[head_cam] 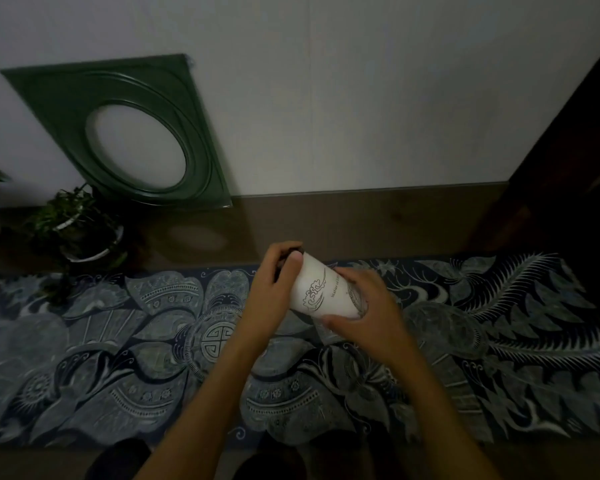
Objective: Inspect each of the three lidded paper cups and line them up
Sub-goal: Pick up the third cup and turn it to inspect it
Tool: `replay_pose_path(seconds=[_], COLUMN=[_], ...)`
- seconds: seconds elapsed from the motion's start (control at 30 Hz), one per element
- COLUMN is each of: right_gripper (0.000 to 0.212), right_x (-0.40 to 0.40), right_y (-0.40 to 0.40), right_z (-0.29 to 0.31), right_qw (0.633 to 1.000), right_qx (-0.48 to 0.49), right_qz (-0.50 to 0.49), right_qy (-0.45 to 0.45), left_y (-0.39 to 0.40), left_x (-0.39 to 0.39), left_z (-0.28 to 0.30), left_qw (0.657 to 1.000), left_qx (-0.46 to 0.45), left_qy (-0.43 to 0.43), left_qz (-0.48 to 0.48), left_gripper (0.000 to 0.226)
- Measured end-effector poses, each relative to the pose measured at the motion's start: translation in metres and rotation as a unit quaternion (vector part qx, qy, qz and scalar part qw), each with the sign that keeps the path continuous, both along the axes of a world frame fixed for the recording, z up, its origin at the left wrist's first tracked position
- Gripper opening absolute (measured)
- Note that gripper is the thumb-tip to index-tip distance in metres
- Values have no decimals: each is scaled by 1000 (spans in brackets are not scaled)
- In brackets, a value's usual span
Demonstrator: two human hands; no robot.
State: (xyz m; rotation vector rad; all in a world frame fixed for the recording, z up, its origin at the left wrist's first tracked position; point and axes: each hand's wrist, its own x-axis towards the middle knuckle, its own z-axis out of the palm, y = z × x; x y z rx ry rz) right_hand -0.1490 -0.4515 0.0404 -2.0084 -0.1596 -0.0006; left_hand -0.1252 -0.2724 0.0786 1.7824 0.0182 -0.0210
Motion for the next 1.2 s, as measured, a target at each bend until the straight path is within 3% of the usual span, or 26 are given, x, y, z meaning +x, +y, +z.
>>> replay_pose_path(seconds=[0.3,0.47,0.67,0.93,1.1,1.2], right_gripper=[82,91,83,83,57,52], right_x=[-96,-141,-176,-201,-206,-206], right_y=[-15,-18,-20,-31,-36,-39], right_z=[105,146,176,178,180,182], right_qw=[984,966,944,978,995,995], right_qx=[-125,-192,-215,-140,58,65], right_qz=[36,36,13,18,58,68], right_qy=[-121,-172,-250,-153,-50,-35], left_y=[-1,-7,-17,-30,-34,-36], left_x=[-84,-122,-155,-178,-188,-189], left_z=[80,117,142,140,138,139], left_qw=[992,988,979,981,977,980], left_qx=[-120,-114,-116,-91,-74,-89], left_qy=[-31,-93,-157,-160,-189,-167], left_qz=[-8,-38,-53,-53,-58,-62], left_gripper=[35,38,46,48,48,47])
